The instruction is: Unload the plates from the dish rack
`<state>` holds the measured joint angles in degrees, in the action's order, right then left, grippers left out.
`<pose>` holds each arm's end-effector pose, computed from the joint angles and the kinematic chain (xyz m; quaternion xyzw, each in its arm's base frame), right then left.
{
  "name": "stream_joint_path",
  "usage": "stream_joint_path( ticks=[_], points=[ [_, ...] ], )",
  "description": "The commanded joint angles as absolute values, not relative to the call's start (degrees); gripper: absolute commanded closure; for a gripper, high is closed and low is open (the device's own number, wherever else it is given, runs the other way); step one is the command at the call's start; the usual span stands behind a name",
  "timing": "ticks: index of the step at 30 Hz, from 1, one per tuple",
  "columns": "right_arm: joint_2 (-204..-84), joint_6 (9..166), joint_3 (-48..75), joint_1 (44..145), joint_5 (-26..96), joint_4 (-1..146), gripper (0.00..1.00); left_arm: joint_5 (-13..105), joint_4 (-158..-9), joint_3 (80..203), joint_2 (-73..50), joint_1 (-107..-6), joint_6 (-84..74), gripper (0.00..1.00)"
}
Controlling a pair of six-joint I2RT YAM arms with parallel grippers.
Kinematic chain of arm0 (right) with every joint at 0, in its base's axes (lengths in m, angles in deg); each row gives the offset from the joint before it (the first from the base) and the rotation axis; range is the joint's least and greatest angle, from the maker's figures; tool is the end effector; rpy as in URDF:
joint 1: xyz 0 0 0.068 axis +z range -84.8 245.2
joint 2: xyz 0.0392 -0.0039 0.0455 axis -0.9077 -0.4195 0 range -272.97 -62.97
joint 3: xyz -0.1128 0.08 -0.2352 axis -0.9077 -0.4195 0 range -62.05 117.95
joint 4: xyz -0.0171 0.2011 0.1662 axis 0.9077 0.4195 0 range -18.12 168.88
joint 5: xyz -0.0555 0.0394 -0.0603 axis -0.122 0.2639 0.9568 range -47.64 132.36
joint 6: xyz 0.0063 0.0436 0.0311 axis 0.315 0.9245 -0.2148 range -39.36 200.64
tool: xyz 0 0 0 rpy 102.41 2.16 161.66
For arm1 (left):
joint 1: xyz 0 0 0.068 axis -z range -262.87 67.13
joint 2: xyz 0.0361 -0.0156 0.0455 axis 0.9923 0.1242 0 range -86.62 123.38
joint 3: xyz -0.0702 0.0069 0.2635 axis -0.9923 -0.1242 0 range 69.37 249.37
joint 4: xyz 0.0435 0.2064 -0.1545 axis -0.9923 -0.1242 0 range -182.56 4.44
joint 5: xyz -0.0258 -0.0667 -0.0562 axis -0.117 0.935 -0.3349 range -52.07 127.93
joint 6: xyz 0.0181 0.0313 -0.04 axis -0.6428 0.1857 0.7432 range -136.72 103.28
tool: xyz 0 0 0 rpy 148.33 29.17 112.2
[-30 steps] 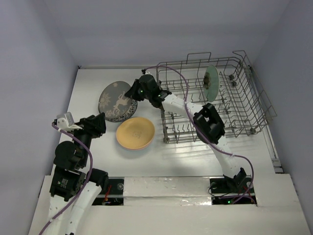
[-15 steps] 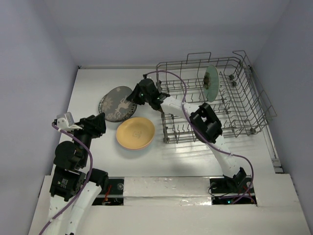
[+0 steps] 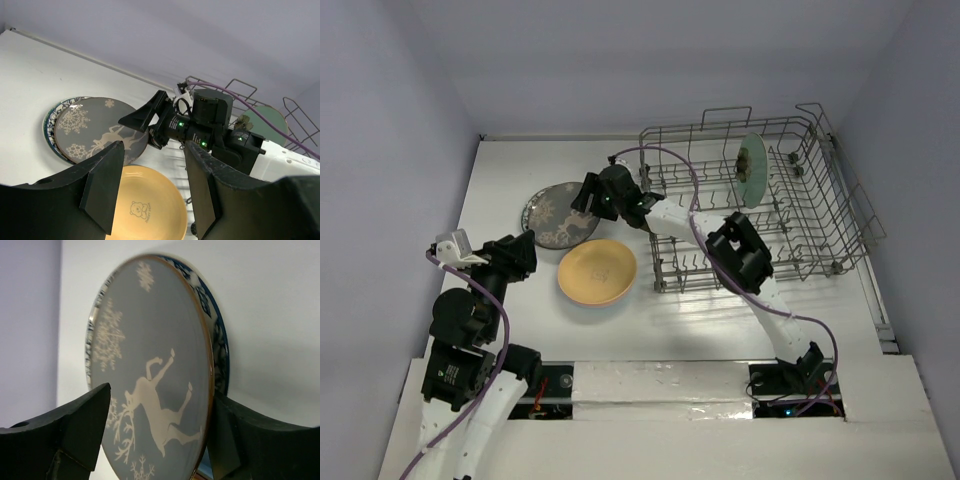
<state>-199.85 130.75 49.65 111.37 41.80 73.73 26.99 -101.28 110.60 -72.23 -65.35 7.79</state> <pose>0.3858 0.4026 0.1943 0.0267 0.8523 0.3918 0.3454 0.0618 -0.0125 0.3642 -0.1121 0.6267 -0.2191 0.7393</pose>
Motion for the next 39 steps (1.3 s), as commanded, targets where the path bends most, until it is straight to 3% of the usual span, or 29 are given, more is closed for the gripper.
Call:
stream_joint_path(
  ticks=[1, 12, 17, 21, 24, 25, 26, 28, 32, 36, 38, 39],
  points=[
    [-194.90, 125.65, 53.43, 113.01, 47.52, 76.61, 0.23, 27.39, -99.36, 110.33, -72.65, -65.55, 7.89, 0.52],
    [-186.81, 118.44, 49.23, 114.06, 54.13, 81.63, 0.17, 27.83, -99.00, 110.24, -72.12, -65.55, 7.80, 0.52],
    [-181.37, 115.63, 45.88, 114.06, 55.09, 81.90, 0.25, 28.00, -98.92, 110.24, -71.77, -65.55, 7.80, 0.52],
    [-179.25, 113.07, 45.17, 114.06, 56.68, 84.17, 0.27, 28.27, -98.74, 110.32, -71.68, -65.55, 7.80, 0.52],
    [-176.28, 112.37, 43.34, 114.06, 57.12, 82.71, 0.46, 28.18, -98.83, 110.24, -71.77, -65.55, 7.71, 0.52],
    [-174.52, 112.11, 41.50, 114.06, 57.30, 80.95, 0.68, 28.00, -98.91, 110.24, -71.86, -65.55, 7.71, 0.52],
    [-172.68, 111.06, 37.83, 114.06, 60.00, 78.76, 0.83, 27.92, -99.00, 110.24, -71.86, -65.55, 7.80, 0.52],
    [-167.66, 108.95, 35.43, 113.19, 63.61, 78.64, 1.00, 27.91, -99.09, 110.24, -71.77, -65.55, 7.80, 0.52],
    [-158.97, 105.08, 29.64, 107.05, 66.27, 81.72, 1.00, 27.91, -99.00, 110.24, -72.03, -65.55, 7.71, 0.52],
    [-146.58, 104.99, 13.94, 97.12, 65.82, 79.71, 1.00, 27.74, -99.09, 110.32, -72.82, -65.55, 7.80, 0.52],
    [-141.22, 104.55, 10.04, 91.25, 67.48, 79.79, 0.82, 27.83, -99.09, 110.24, -72.91, -65.55, 7.71, 0.52],
    [-139.97, 104.11, 7.15, 89.65, 68.19, 80.40, 0.52, 27.91, -99.00, 110.24, -72.83, -65.55, 7.71, 0.52]
  ],
)
